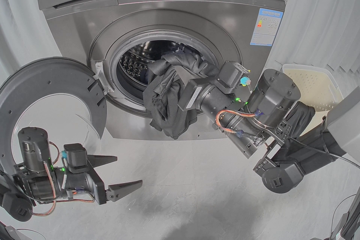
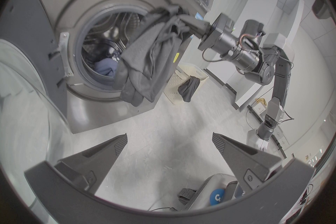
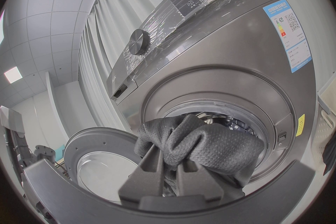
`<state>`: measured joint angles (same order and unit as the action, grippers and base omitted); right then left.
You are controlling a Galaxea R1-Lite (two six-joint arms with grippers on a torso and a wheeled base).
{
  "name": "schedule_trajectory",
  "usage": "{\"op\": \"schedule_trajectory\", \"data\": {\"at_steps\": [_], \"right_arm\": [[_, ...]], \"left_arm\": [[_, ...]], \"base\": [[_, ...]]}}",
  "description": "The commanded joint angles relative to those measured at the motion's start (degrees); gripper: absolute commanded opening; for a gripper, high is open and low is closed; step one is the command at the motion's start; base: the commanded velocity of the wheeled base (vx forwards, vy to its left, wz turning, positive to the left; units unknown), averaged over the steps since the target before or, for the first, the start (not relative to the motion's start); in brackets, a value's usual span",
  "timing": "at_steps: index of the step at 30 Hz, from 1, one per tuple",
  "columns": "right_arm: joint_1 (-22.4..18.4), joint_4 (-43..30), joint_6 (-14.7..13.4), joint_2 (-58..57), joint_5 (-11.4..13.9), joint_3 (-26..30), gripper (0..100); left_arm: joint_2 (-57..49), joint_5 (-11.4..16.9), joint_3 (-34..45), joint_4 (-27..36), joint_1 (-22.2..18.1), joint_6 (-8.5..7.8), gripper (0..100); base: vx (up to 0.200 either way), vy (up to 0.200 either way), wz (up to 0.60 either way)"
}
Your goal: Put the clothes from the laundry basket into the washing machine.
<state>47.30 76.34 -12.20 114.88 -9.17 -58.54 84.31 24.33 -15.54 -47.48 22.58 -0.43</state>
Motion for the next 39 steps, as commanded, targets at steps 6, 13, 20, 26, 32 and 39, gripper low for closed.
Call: {"op": "schedule_trajectory", "data": {"at_steps": [6,13,20,26,32,39], "right_arm": [[0.4,0.1,0.0,0.0,-0.1,0.2,0],[0.6,0.1,0.0,0.0,-0.2,0.2,0],[0.9,0.1,0.0,0.0,-0.4,0.2,0],[1.0,0.1,0.0,0.0,-0.4,0.4,0],[1.0,0.1,0.0,0.0,-0.5,0.5,0],[1.4,0.1,0.0,0.0,-0.6,0.4,0]], "left_arm": [[13.5,-0.1,-7.7,-2.7,2.4,4.56,100],[17.4,-0.1,-9.5,-7.2,3.5,7.81,100],[21.5,-0.7,-11.5,-11.3,4.0,9.83,100],[24.7,-1.5,-14.6,-12.2,4.2,12.12,100],[28.4,-1.7,-17.5,-14.7,4.3,13.79,100],[31.4,-4.6,-20.3,-17.7,5.3,16.51,100]], "base": [[0.0,0.0,0.0],[0.0,0.0,0.0],[0.0,0.0,0.0],[0.0,0.0,0.0],[0.0,0.0,0.0],[0.0,0.0,0.0]]}}
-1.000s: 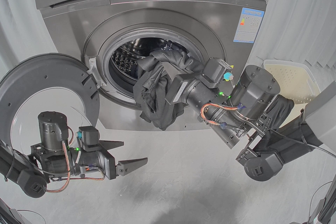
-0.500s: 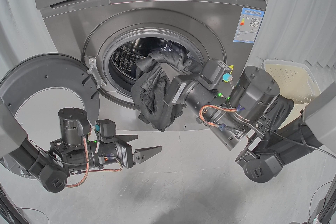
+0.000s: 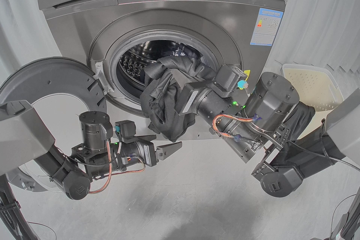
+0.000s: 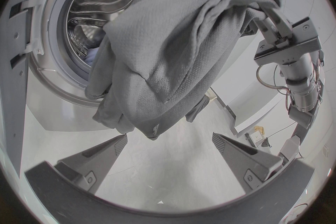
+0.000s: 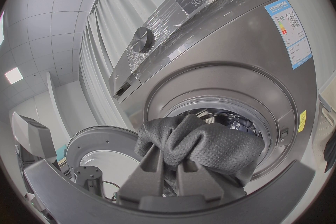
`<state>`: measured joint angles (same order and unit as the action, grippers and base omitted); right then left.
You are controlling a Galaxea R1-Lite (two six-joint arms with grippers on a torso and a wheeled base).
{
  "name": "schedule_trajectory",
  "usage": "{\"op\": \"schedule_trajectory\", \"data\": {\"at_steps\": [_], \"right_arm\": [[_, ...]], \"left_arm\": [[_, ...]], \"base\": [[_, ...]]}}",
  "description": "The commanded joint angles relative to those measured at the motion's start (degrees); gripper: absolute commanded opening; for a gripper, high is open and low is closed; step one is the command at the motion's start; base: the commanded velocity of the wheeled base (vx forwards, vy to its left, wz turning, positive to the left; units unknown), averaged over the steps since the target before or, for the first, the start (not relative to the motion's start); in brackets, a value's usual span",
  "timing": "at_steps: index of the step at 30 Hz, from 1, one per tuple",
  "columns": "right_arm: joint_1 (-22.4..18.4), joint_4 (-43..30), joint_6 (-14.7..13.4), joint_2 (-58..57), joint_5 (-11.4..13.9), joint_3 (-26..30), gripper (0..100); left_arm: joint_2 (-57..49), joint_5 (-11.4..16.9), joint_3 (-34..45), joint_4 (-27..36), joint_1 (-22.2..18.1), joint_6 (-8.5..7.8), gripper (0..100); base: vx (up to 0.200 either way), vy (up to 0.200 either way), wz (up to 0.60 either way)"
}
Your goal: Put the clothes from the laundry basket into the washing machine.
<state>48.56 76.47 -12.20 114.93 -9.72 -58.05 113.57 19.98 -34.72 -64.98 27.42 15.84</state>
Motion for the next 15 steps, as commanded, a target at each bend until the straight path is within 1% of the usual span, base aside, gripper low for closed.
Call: {"op": "schedule_trajectory", "data": {"at_steps": [1,8,13,14,15], "right_arm": [[0.1,0.0,0.0,-0.1,0.0,0.0,0],[0.1,0.0,0.0,0.0,0.0,0.0,0],[0.1,0.1,-0.1,0.0,-0.1,0.1,0],[0.2,0.1,-0.1,0.0,0.0,0.1,0],[0.1,0.1,-0.1,0.0,0.0,0.1,0]], "left_arm": [[3.2,-0.2,-1.9,-0.6,0.5,0.51,100],[7.4,-0.7,-5.3,-2.3,0.9,0.78,100],[10.6,-1.8,-8.1,-4.5,0.9,0.95,100],[10.8,-1.9,-8.3,-4.8,0.9,1.13,100],[11.1,-1.9,-8.9,-5.6,0.9,2.18,100]], "base": [[0.0,0.0,0.0],[0.0,0.0,0.0],[0.0,0.0,0.0],[0.0,0.0,0.0],[0.0,0.0,0.0]]}}
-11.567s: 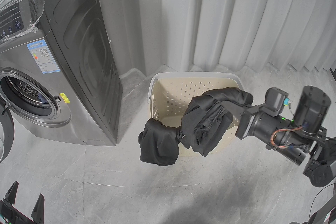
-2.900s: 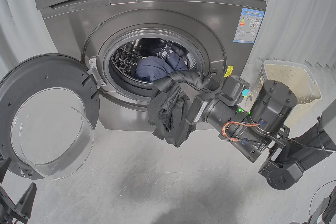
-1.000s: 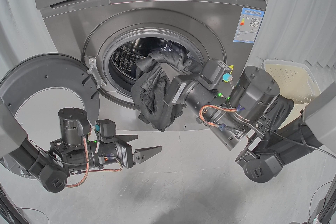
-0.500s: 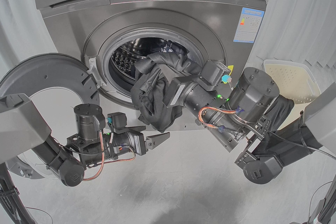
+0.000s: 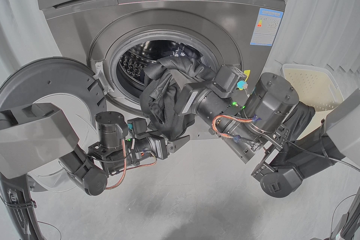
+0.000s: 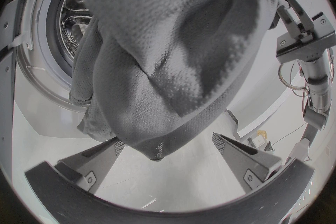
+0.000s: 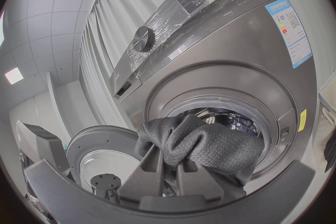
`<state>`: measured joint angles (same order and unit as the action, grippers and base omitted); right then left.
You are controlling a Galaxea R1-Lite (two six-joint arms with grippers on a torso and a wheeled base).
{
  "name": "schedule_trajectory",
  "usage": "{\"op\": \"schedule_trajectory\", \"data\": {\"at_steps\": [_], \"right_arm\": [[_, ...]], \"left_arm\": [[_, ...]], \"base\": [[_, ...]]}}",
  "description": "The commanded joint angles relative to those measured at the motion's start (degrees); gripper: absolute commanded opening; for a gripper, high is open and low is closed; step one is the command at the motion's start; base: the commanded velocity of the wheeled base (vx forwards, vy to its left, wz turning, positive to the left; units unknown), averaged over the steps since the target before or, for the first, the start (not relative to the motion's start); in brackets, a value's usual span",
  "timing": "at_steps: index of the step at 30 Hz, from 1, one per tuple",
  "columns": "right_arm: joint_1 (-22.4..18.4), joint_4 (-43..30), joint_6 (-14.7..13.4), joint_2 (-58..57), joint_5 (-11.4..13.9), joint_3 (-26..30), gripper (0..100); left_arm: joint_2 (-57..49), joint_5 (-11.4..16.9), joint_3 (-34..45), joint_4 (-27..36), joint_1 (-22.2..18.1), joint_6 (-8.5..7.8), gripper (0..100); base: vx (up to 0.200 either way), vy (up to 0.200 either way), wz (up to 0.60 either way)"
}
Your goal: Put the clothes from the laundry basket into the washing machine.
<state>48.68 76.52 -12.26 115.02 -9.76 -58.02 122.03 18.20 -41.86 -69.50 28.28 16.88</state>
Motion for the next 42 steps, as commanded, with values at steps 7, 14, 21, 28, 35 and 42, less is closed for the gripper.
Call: {"op": "schedule_trajectory", "data": {"at_steps": [7,14,21,28,35,42], "right_arm": [[0.1,1.2,0.0,0.7,-0.1,0.1,0],[0.0,1.2,0.0,1.2,-0.1,0.0,0],[-0.3,1.2,0.1,1.4,-0.1,-0.1,0],[-0.4,1.2,0.1,1.6,-0.2,-0.1,0],[-0.4,1.2,0.1,1.9,-0.2,-0.1,0],[-0.4,1.2,0.1,2.0,-0.2,-0.2,0]], "left_arm": [[3.5,-1.5,-4.4,-2.4,0.3,2.98,100],[3.0,-1.5,-3.9,-3.3,2.0,3.07,100],[1.4,-1.5,-2.5,-3.5,4.1,3.07,100],[1.5,-1.7,-2.3,-5.3,4.5,3.07,100],[1.8,-1.9,-1.9,-6.2,4.4,2.98,100],[2.5,-3.1,-2.0,-7.1,4.2,2.8,0]], "base": [[0.0,0.0,0.0],[0.0,0.0,0.0],[0.0,0.0,0.0],[0.0,0.0,0.0],[0.0,0.0,0.0],[0.0,0.0,0.0]]}}
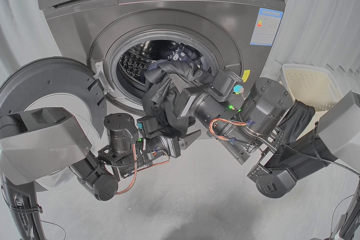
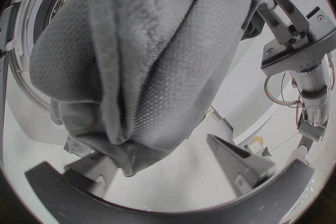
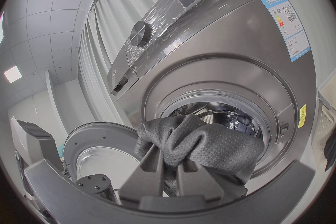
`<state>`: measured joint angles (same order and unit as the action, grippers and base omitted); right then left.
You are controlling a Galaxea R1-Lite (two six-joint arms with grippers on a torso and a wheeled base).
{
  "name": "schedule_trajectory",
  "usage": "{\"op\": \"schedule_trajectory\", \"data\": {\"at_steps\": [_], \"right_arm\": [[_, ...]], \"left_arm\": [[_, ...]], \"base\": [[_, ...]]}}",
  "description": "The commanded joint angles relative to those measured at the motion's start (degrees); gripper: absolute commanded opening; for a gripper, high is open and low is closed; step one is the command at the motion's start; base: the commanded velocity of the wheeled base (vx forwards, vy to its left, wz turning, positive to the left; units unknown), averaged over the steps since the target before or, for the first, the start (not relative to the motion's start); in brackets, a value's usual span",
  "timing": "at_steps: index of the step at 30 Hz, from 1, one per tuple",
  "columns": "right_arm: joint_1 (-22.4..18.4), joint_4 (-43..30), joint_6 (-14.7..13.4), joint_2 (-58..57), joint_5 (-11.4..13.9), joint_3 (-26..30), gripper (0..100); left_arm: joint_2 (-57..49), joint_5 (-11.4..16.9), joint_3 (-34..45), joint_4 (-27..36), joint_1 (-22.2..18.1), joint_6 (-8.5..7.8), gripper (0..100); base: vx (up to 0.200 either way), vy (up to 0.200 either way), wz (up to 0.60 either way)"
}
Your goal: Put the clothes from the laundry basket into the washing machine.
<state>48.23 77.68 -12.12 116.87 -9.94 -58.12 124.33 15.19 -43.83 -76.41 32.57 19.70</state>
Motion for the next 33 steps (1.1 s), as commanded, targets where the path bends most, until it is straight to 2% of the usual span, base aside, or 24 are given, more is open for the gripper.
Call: {"op": "schedule_trajectory", "data": {"at_steps": [1,10,14,21,22,23,28,33], "right_arm": [[0.0,0.0,0.0,0.1,0.0,-0.1,0],[-0.1,0.0,0.0,0.1,0.0,0.0,0],[-0.4,0.0,0.0,0.6,0.1,0.3,0],[-0.5,0.1,0.0,1.2,0.1,1.2,0],[-0.5,0.4,0.0,1.3,0.1,1.3,100],[-0.5,0.5,0.0,1.3,0.1,1.3,100],[-1.0,1.2,0.1,1.3,0.2,2.8,100],[-3.1,1.2,0.2,0.8,0.2,4.7,100]], "left_arm": [[0.2,-0.1,0.0,-0.1,-0.1,-0.01,0],[-1.0,-0.6,1.6,-2.1,0.5,-0.45,0],[-4.0,-0.8,6.2,-4.1,1.8,-1.33,0],[-6.2,-0.9,12.8,-9.5,4.2,-1.51,0],[-6.2,-0.9,13.7,-10.9,4.5,-1.59,0],[-6.2,-1.0,13.9,-11.0,4.5,-1.59,0],[-6.4,-2.4,14.9,-12.3,4.4,-4.76,0],[-9.5,-3.3,15.3,-12.3,4.7,-6.34,0]], "base": [[0.0,0.0,0.0],[0.0,0.0,0.0],[0.0,0.0,0.0],[0.0,0.0,0.0],[0.0,0.0,0.0],[0.0,0.0,0.0],[0.0,0.0,0.0],[0.0,0.0,0.0]]}}
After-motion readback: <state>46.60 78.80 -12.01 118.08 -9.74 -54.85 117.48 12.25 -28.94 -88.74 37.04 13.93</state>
